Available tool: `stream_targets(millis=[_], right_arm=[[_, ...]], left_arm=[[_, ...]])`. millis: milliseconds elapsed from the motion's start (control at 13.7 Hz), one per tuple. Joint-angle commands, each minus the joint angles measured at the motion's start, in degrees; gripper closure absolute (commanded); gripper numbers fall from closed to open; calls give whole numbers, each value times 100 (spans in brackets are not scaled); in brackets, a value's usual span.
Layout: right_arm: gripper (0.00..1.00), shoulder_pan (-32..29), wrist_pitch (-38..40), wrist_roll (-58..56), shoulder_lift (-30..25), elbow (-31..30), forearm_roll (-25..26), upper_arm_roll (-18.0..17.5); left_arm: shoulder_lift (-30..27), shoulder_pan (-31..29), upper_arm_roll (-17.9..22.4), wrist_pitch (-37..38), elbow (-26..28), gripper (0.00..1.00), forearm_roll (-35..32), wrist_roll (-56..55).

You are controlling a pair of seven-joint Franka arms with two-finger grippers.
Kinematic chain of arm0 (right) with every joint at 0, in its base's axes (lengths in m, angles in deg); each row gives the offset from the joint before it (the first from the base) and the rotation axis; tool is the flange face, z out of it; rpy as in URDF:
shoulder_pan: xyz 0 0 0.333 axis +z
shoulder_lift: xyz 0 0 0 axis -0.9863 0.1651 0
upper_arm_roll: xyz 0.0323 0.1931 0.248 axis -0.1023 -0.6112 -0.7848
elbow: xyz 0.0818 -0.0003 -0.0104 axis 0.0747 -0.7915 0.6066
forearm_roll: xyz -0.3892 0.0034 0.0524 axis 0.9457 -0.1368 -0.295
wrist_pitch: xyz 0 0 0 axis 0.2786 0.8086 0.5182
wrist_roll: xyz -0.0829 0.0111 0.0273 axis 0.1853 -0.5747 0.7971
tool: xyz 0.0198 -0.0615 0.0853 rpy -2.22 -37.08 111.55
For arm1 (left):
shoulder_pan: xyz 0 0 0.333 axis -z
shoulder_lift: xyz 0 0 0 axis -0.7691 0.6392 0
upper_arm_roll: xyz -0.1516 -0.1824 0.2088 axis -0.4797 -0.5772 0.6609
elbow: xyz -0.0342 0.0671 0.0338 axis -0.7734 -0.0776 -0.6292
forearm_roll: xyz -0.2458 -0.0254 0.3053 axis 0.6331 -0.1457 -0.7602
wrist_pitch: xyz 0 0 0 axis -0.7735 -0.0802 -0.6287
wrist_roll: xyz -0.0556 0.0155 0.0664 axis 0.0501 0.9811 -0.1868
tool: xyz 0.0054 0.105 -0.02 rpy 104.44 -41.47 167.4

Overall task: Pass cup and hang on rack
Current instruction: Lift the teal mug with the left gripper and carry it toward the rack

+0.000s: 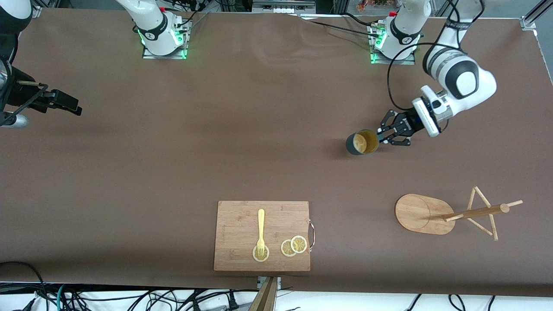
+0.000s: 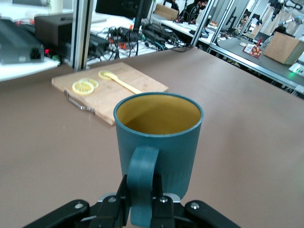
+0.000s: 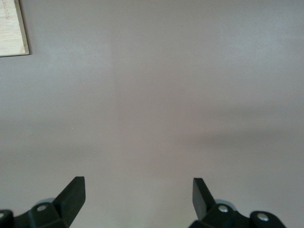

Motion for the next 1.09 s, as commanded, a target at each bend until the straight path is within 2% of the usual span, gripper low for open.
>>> stream_targets(millis=[0,73,437,509,655,801,1019], right_arm=[[0,-71,156,53,31,136,-81,-74],[0,-71,174,44,31,127,-73,-74],[0,-71,218,35,31,127,-73,-66],[0,-71,218,44,31,136,-73,-66],[0,-71,270,44,31,136,-73,-66],[0,-71,271,44,31,136,-73,-75],[0,-62,262,44,31,136,-81,-83]], left_arm=[[-445,-745,-27,679,95,100,-967,-1511],[-445,-931,-19,873,-1,100,-1136,-1830],[-401,-1012,736,1804,-124,100,-1321,-3192],[-366,-1029,903,2006,-308,100,-1392,-3578],[-182,-1134,1167,2350,-799,100,-1943,-4535],[203,-1257,1413,2867,-1326,100,-2261,-5153],[810,-1469,1467,3361,-1880,100,-2333,-5926]])
